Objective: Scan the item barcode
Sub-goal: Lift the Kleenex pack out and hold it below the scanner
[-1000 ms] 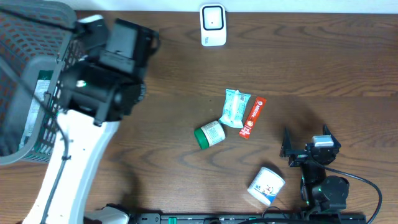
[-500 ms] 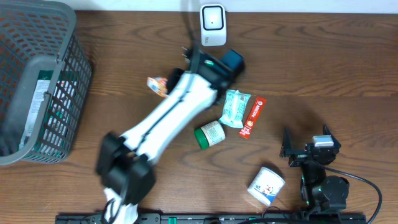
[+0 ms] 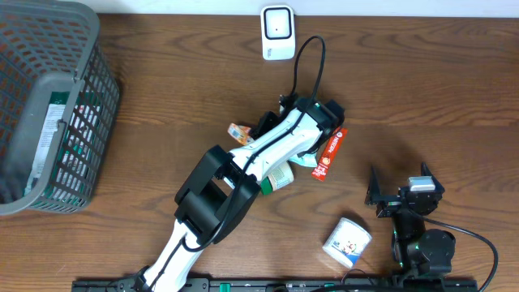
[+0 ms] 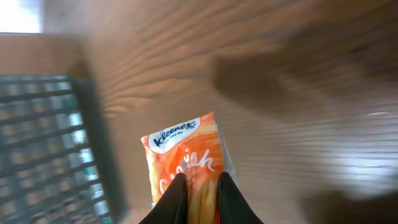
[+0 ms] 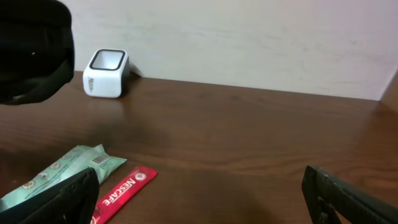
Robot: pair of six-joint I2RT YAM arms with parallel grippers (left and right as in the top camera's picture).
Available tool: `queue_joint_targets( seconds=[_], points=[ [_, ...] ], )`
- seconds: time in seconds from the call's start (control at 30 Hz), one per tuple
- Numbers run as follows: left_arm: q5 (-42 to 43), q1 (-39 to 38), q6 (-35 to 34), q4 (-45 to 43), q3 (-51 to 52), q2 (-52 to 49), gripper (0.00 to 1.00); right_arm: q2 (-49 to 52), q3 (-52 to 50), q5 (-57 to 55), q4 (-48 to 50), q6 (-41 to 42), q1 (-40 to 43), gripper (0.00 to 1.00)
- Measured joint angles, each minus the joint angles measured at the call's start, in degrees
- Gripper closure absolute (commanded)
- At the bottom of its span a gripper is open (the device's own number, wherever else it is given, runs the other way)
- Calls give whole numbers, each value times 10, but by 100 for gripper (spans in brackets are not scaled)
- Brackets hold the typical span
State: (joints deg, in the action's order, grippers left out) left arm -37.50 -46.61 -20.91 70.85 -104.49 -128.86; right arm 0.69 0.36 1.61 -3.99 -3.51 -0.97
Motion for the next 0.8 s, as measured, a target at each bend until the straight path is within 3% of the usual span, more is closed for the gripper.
queue_joint_targets(
  seconds=[0.33,0.53,0.6,0.67,0.7,0.8],
  points=[
    [42,0,5,-33,0,-2,93,0,0,0,0,0,0,1],
    [39,-3,57,-38,0,-35,92,0,0,0,0,0,0,1],
    [27,-7,77,-39,0,-42,85,0,0,0,0,0,0,1],
    [20,-11,97,-42,0,-44,65,0,0,0,0,0,0,1],
    [20,-14,110,-45,0,-44,60,0,0,0,0,0,0,1],
    [20,-18,120,-45,0,-46,57,0,0,0,0,0,0,1]
  ],
)
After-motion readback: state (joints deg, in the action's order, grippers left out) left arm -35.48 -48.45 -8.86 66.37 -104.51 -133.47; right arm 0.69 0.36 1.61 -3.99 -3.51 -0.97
